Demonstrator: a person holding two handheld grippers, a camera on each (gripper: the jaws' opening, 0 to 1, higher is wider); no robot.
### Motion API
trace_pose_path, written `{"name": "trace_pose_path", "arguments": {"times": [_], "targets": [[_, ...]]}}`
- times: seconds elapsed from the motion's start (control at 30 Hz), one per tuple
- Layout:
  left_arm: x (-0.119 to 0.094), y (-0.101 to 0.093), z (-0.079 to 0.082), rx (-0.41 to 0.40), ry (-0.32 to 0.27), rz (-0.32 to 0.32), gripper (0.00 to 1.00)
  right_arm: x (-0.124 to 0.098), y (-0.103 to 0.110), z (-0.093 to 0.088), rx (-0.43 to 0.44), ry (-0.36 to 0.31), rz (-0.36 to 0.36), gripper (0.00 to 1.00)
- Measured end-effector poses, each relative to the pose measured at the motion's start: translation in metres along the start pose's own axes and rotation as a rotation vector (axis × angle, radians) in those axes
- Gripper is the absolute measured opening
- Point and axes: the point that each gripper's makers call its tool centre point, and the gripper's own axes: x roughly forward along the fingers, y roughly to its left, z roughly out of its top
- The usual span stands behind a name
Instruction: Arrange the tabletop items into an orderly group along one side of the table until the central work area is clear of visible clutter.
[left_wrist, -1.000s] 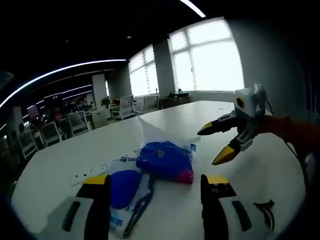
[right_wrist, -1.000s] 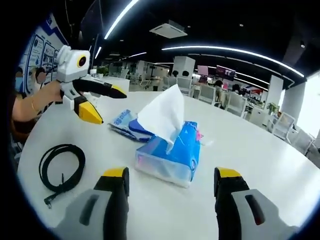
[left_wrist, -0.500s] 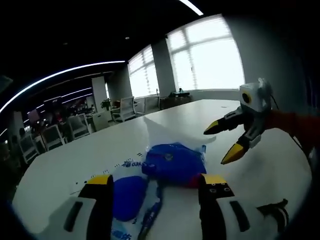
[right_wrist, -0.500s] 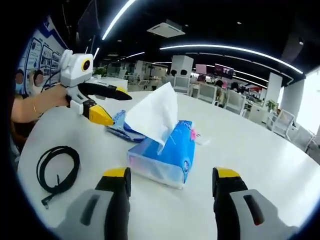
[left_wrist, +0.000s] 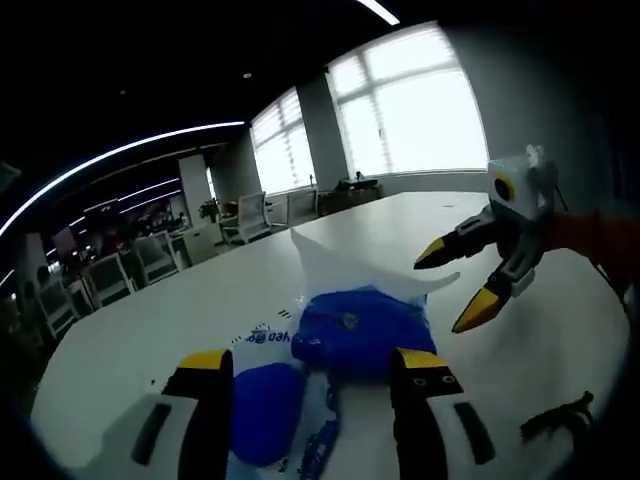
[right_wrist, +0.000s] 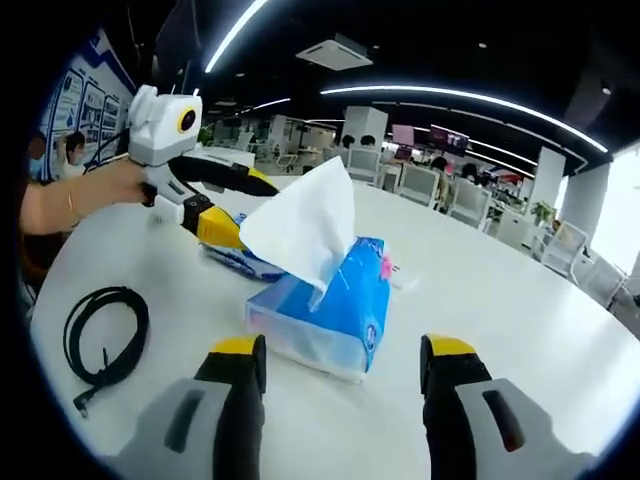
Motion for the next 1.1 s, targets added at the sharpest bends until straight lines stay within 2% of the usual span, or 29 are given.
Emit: {"name": "trace_pose_path", "arguments": {"times": [0.17, 0.33, 0.5, 0.8, 1.1], "targets": [[0.01, 0.006, -0.002, -0.006, 0.021, -0.005, 0.62, 0.003, -0.001, 0.0, -0.005, 0.0, -0.007, 0.57], [0.016, 0.014, -0.003, -0.029, 0.014, 0.013, 0.62, 0.007, -0.001, 0.001, 0.004, -0.002, -0.005, 0.56], [0.022, 0.014, -0.007, -0.026, 0.027, 0.004, 0.62, 0.009, -0.004, -0.001, 0.011, -0.004, -0.012, 0.54], [0.028, 0.009, -0.008, -0.028, 0.028, -0.018, 0.61, 0.011, -0.001, -0.002, 0.007, -0.003, -0.006, 0.53], [0.038, 0.003, -0.01, -0.006, 0.044, -0.043, 0.53, 0.014, 0.0, -0.004, 0.01, -0.003, -0.003, 0.5]]}}
